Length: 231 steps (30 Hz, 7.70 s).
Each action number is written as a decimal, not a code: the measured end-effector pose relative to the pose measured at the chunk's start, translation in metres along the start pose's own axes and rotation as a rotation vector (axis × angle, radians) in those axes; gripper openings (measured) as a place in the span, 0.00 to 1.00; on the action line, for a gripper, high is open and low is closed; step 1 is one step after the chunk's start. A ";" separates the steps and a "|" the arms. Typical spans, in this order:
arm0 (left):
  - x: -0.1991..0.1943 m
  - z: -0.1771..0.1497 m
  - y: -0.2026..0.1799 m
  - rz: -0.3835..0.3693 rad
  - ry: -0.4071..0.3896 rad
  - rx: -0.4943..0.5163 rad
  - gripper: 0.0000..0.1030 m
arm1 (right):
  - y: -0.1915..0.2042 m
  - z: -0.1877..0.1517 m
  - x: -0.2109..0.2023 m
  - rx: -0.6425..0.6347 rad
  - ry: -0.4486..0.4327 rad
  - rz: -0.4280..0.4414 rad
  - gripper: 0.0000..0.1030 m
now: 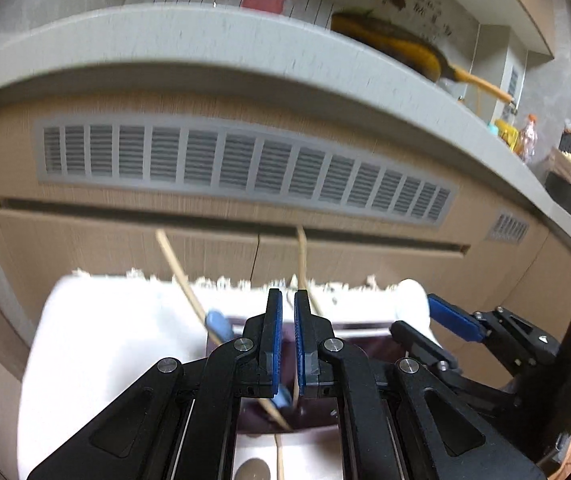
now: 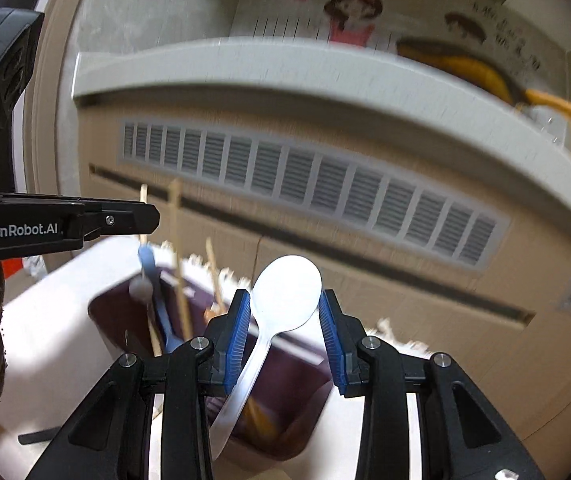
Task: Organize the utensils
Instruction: 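Lower the chopstick and white spoon into the caddy and open both grippers, then move both open grippers back toward the black-handled spoon and last chopstick, then grasp the black-handled spoon by its handle with the left gripper, then grasp the last wooden chopstick with the right gripper while the left gripper holds the spoon, then lift the black-handled spoon and chopstick up and carry them over the caddy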
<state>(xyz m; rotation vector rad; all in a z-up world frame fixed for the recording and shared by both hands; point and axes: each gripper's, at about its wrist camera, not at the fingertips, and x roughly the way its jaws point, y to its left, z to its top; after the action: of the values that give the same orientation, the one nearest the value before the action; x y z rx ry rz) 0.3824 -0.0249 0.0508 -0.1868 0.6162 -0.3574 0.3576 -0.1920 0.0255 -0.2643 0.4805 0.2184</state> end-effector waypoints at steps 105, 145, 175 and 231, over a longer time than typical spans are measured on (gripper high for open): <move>-0.068 -0.148 0.040 0.145 0.265 0.092 0.33 | 0.078 -0.113 -0.059 0.104 0.463 0.157 0.76; -0.147 -0.151 0.029 0.075 0.179 0.021 0.33 | 0.075 -0.092 -0.121 0.037 0.412 0.186 0.06; -0.185 -0.137 -0.004 0.060 0.113 0.071 0.33 | 0.102 -0.114 -0.042 0.016 0.565 0.259 0.10; -0.143 0.103 -0.071 0.061 -0.509 0.204 0.33 | -0.064 0.141 -0.177 0.132 -0.270 0.012 0.07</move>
<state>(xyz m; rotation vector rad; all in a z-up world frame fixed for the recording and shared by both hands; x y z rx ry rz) 0.3157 -0.0294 0.2287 -0.0575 0.0817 -0.2962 0.2814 -0.2357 0.2437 -0.0999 0.2274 0.2293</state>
